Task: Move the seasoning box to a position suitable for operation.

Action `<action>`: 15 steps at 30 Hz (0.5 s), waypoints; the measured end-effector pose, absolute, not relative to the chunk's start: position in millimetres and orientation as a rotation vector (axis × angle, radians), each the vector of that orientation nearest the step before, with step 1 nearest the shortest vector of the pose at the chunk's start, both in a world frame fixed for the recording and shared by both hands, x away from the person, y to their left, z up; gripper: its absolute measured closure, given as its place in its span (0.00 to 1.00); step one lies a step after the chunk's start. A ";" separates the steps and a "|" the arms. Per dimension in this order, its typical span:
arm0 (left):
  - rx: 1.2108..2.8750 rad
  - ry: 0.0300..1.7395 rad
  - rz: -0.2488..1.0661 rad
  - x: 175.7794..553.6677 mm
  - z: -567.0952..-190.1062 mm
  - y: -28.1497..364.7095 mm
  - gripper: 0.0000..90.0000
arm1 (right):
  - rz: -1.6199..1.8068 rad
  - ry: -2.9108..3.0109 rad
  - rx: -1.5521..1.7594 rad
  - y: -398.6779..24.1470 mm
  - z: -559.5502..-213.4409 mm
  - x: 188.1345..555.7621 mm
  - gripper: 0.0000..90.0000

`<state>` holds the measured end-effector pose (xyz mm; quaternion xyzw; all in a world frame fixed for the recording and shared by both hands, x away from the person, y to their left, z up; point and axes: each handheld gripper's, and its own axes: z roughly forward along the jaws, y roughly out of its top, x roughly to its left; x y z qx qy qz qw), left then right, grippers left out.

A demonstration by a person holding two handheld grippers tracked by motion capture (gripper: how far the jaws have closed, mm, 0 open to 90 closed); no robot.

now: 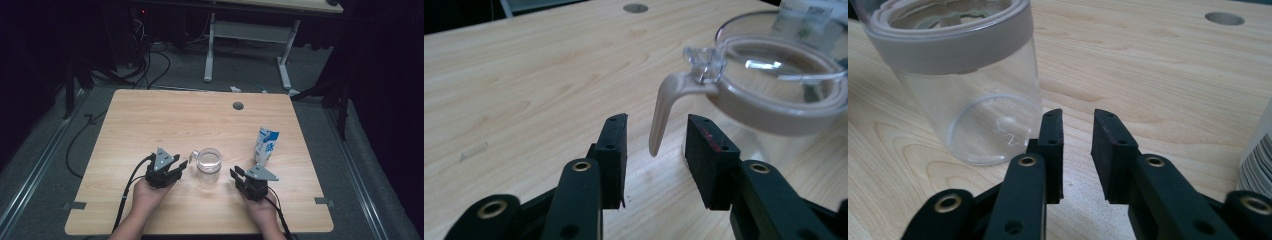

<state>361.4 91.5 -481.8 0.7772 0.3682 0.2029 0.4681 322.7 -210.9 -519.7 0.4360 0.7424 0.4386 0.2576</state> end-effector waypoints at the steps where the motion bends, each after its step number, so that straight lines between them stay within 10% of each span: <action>1: 1.884 0.910 0.475 363.2 -477.0 90.7 0.72 | 1.156 2.015 1.155 -208.8 -519.3 322.0 0.79; 7: 1.842 0.892 0.477 366.6 -461.4 82.9 0.99 | 1.146 2.035 1.133 -207.4 -518.5 321.6 0.79; 15: 1.855 0.883 0.493 374.1 -457.0 65.7 1.00 | 1.198 2.073 1.141 -204.7 -518.0 322.8 0.82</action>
